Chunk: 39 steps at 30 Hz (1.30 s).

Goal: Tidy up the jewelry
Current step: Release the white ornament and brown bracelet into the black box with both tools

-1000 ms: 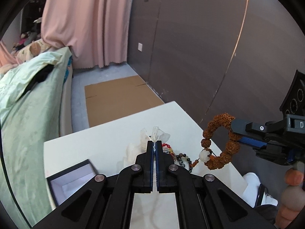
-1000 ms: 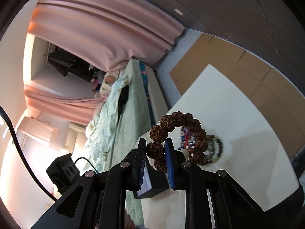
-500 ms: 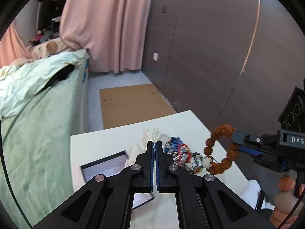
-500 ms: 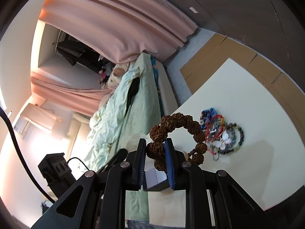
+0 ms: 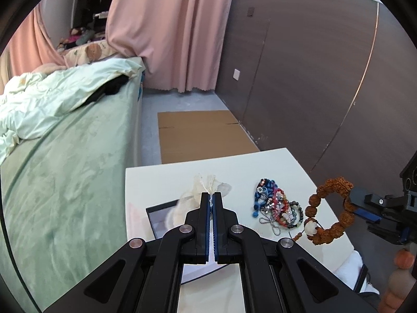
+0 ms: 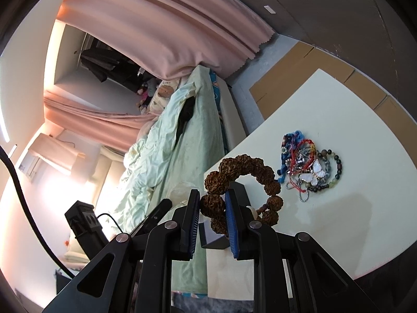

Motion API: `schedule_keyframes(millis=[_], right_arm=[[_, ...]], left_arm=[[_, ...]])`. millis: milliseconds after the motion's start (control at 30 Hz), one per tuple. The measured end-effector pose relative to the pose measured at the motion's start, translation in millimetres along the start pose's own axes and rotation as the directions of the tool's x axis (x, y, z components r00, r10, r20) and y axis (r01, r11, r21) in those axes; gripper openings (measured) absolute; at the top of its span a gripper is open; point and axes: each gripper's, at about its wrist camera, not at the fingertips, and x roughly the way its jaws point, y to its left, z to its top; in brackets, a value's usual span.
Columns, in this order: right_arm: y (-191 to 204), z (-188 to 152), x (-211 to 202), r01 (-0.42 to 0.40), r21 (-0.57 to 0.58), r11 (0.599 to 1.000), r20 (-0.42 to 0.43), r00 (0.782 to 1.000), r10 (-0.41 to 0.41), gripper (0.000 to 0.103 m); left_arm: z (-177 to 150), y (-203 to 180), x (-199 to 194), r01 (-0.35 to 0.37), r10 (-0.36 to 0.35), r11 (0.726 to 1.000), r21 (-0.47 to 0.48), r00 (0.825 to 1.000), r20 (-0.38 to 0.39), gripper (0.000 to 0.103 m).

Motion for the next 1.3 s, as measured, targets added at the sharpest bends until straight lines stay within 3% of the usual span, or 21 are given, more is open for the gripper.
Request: schedule_keyframes(millis=[100, 167, 200, 233, 400, 633, 967, 1000, 1033, 1067, 1300], right_arm=[[3.6, -2.5, 3.6, -0.006, -0.009, 1.000, -0.001, 1.000, 0.006, 0.021], [6.7, -4.8, 6.1, -0.017, -0.016, 1.000, -0.005, 1.000, 0.016, 0.021], [8.9, -5.2, 10.0, -0.024, -0.021, 0.999, -0.012, 1.000, 0.024, 0.021], [9.8, -6.5, 11.8, -0.028, -0.025, 0.999, -0.016, 0.999, 0.028, 0.021], [16.9, -11.9, 33.4, -0.075, -0.038, 0.996, -0.064, 0.995, 0.072, 0.021], [29.6, -21.7, 69.4, -0.149, -0.039, 0.988, -0.135, 0.981, 0.143, 0.021], [39.1, -32.3, 111.5, -0.102, -0.059, 0.993, -0.204, 0.975, 0.088, 0.023], [41.3, -33.0, 115.5, -0.111, -0.066, 0.992, -0.221, 0.971, 0.094, 0.033], [43.5, -34.1, 120.4, -0.125, -0.071, 0.990, -0.249, 0.963, 0.104, 0.052], [45.5, -35.6, 125.1, -0.133, -0.076, 0.988, -0.271, 0.957, 0.108, 0.059], [34.2, -34.6, 107.4, -0.087, -0.066, 0.994, -0.243, 0.968, 0.068, 0.063]], left_arm=[[-1.7, 1.9, 5.3, -0.009, 0.008, 1.000, -0.013, 0.999, -0.049, 0.010], [-2.6, 5.2, 8.0, 0.033, -0.037, 0.998, -0.050, 0.996, -0.075, 0.031], [-3.0, 7.9, 5.9, 0.039, -0.044, 0.997, -0.066, 0.997, -0.066, 0.052], [-3.2, 9.0, 2.6, 0.030, -0.034, 0.997, -0.071, 0.998, -0.052, 0.064], [2.7, 15.9, -17.9, 0.004, -0.003, 0.997, -0.080, 1.000, 0.020, 0.066], [8.9, 30.4, -30.5, -0.021, 0.026, 0.995, -0.099, 0.998, 0.050, 0.066], [12.5, 58.4, -43.6, -0.024, 0.041, 0.982, -0.186, 0.996, 0.084, 0.070], [12.7, 59.5, -44.2, -0.024, 0.041, 0.982, -0.189, 0.995, 0.086, 0.070], [12.7, 59.7, -44.5, -0.025, 0.042, 0.981, -0.192, 0.995, 0.089, 0.070], [12.6, 60.0, -45.1, -0.024, 0.043, 0.981, -0.195, 0.995, 0.092, 0.070], [11.6, 54.5, -47.1, -0.028, 0.046, 0.984, -0.175, 0.994, 0.101, 0.070]])
